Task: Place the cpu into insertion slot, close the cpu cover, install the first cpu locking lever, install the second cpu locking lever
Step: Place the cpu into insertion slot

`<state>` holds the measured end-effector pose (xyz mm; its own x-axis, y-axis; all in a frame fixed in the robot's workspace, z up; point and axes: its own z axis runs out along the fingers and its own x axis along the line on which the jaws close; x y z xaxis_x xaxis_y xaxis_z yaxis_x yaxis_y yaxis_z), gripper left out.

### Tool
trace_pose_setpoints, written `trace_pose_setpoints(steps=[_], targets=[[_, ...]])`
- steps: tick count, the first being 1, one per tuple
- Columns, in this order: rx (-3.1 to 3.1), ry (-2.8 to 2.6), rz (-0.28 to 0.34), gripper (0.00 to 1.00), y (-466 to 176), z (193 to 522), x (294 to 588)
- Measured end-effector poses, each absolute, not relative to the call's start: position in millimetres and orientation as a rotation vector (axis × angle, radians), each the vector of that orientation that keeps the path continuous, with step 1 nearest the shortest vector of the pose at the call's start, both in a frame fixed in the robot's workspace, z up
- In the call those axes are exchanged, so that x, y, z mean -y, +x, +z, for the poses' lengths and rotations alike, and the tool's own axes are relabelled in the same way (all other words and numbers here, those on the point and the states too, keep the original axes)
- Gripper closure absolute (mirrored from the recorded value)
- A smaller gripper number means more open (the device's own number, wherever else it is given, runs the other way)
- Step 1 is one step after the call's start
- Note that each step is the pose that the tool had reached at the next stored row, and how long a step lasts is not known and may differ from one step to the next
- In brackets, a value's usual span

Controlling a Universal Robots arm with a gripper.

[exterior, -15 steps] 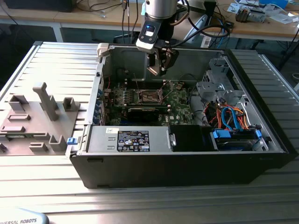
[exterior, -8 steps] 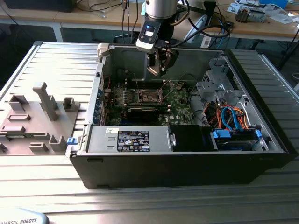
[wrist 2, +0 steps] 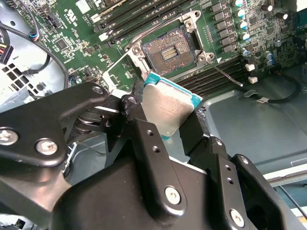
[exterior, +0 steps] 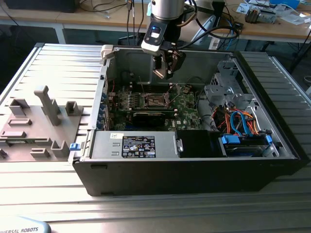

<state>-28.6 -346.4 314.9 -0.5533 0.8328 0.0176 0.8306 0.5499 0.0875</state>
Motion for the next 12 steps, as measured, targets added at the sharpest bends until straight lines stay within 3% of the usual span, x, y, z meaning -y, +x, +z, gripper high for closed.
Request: trace_pose_setpoints(steps=[12], targets=[[-2.734, 1.487, 0.133, 0.46, -28.6, 314.4, 346.4]])
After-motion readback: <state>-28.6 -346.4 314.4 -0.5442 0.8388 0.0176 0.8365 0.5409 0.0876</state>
